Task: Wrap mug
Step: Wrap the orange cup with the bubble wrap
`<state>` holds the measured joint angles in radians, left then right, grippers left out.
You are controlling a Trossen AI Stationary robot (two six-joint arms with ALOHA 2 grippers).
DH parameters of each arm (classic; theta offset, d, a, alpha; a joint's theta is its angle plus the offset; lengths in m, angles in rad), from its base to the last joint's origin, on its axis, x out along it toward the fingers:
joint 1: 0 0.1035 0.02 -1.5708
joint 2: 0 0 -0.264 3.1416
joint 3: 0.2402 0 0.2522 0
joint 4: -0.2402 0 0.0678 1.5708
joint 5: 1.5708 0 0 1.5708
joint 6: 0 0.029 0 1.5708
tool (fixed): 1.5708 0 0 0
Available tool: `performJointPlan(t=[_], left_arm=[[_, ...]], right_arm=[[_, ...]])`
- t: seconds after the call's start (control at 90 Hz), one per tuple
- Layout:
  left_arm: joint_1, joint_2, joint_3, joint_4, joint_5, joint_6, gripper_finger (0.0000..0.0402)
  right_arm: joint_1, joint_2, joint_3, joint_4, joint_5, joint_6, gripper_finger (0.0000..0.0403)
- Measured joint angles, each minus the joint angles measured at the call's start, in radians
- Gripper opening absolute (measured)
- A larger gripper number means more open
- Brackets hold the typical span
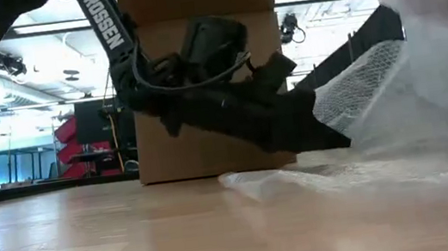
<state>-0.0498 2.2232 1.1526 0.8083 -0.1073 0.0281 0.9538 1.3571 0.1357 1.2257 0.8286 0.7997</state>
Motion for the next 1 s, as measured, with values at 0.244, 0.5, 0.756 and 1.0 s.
performJointPlan(t=[0.244, 0.5, 0.756, 1.0], left_arm=[[-0.064, -0.176, -0.073, -0.165, 0.071, -0.005, 0.0133], [-0.179, -0.411, -0.251, -0.173, 0.022, 0.023, 0.0133], [-0.215, -0.240, -0.197, -0.003, 0.044, 0.048, 0.0133], [-0.129, -0.035, 0.032, -0.003, 0.045, 0.068, 0.0133]], right_arm=[[0.069, -0.001, 0.003, 0.110, 0.012, -0.129, 0.0025], [0.091, -0.001, 0.003, 0.110, 0.063, -0.160, 0.0025], [0.066, -0.001, 0.003, 0.112, 0.058, -0.176, 0.0025], [0.038, -0.001, 0.003, 0.088, 0.016, -0.126, 0.0025]])
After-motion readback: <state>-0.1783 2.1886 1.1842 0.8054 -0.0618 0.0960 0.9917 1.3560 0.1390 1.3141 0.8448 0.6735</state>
